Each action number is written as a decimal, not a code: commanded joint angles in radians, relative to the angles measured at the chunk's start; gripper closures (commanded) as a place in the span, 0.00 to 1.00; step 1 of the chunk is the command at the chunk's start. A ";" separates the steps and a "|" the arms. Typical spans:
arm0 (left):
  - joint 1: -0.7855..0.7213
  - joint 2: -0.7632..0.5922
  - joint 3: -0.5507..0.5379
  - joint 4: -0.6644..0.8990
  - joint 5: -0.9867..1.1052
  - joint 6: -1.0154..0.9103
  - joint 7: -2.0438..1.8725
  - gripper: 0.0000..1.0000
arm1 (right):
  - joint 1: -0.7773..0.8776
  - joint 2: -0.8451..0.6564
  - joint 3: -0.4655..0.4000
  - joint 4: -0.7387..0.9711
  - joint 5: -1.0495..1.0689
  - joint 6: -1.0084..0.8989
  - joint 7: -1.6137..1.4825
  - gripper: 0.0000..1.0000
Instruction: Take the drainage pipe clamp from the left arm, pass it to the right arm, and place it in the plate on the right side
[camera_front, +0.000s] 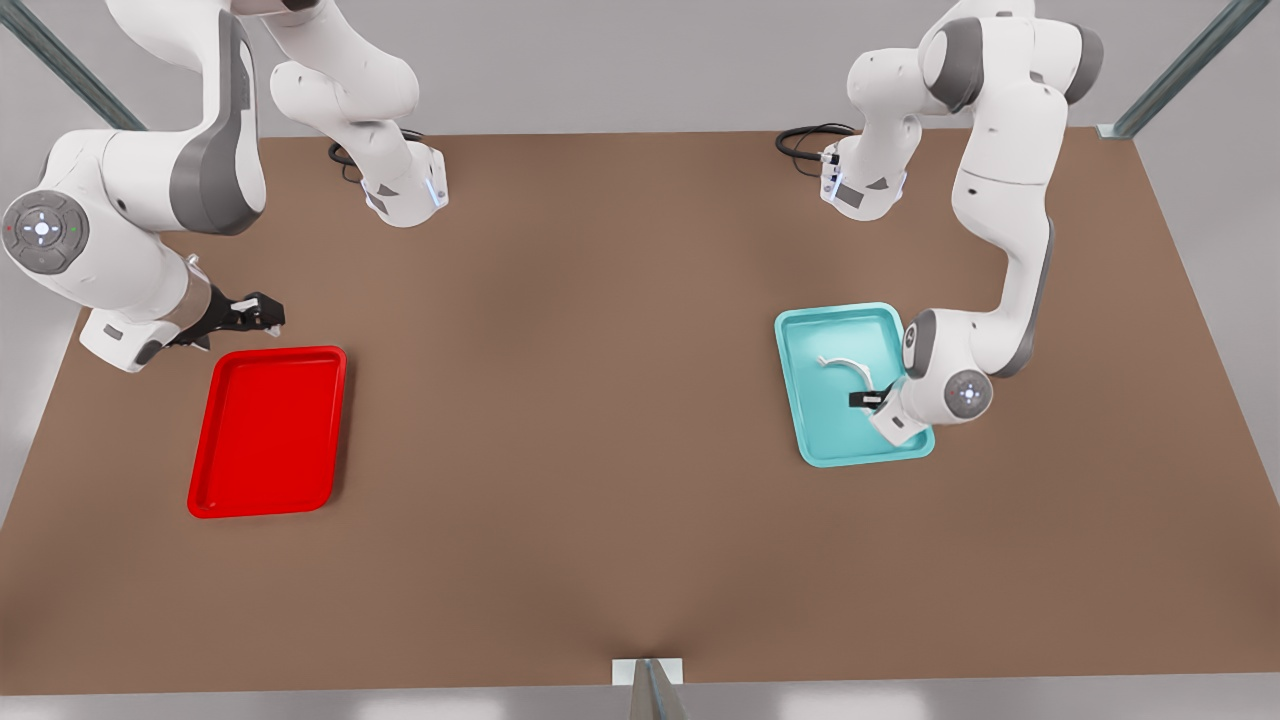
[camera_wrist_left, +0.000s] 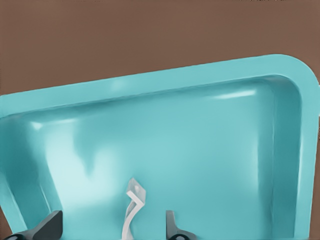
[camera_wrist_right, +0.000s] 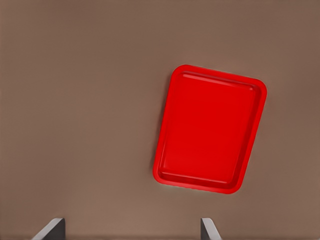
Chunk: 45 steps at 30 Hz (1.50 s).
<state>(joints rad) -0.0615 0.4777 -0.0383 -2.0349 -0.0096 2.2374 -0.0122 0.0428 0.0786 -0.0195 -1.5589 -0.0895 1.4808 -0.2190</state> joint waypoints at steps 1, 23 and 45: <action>-0.004 -0.007 0.000 -0.005 0.030 0.057 0.132 0.00 | -0.001 0.000 0.000 0.000 0.001 0.003 -0.025 0.00; -0.014 0.010 -0.003 -0.031 0.011 0.122 0.072 0.38 | -0.004 0.006 0.000 -0.012 -0.001 0.023 -0.036 0.00; -0.020 0.001 -0.003 -0.041 0.011 0.071 0.072 0.59 | 0.003 0.018 0.003 -0.018 -0.003 0.042 -0.036 0.00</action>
<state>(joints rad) -0.0814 0.4792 -0.0410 -2.0759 0.0008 2.3111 0.0572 0.0451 0.0976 -0.0166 -1.5774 -0.0926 1.5204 -0.2511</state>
